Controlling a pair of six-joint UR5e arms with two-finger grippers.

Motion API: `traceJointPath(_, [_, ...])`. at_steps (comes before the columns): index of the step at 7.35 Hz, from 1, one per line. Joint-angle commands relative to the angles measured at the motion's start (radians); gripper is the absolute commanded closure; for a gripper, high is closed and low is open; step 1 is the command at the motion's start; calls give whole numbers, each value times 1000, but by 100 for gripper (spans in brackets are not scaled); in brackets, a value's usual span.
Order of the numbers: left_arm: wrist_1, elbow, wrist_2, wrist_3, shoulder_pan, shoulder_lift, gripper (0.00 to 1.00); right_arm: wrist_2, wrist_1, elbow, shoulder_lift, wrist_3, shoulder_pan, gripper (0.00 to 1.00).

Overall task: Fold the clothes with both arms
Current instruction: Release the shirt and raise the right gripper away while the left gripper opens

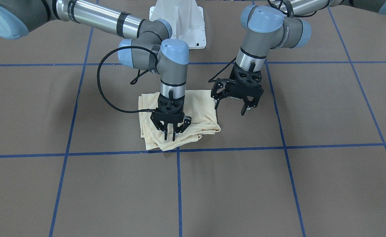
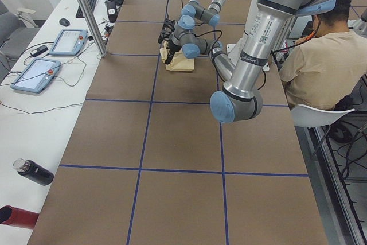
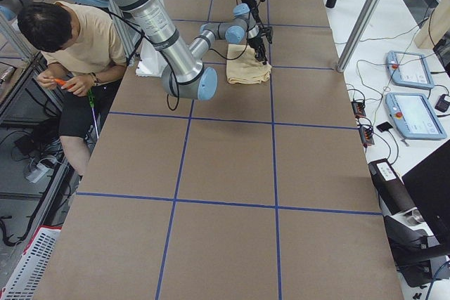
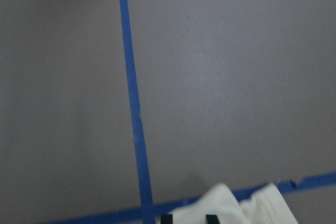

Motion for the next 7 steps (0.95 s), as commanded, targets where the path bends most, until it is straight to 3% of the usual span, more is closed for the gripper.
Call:
traceJointPath(1, [0, 0, 0, -5, 3, 0, 0, 64, 108, -151, 70, -83, 111, 60])
traceJointPath(2, [0, 0, 0, -11, 4, -3, 0, 96, 105, -119, 68, -99, 128, 1])
traceJointPath(3, [2, -11, -2, -11, 4, -3, 0, 168, 88, -58, 45, -102, 154, 0])
traceJointPath(4, [14, -32, -20, -8, 1, 0, 0, 314, 28, 8, 18, -126, 206, 0])
traceJointPath(5, [34, -64, -24, 1, -11, 6, 0, 381, -91, 148, -49, -214, 249, 0])
traceJointPath(7, [225, -202, -37, 81, -47, 41, 0, 510, -260, 499, -296, -450, 353, 0])
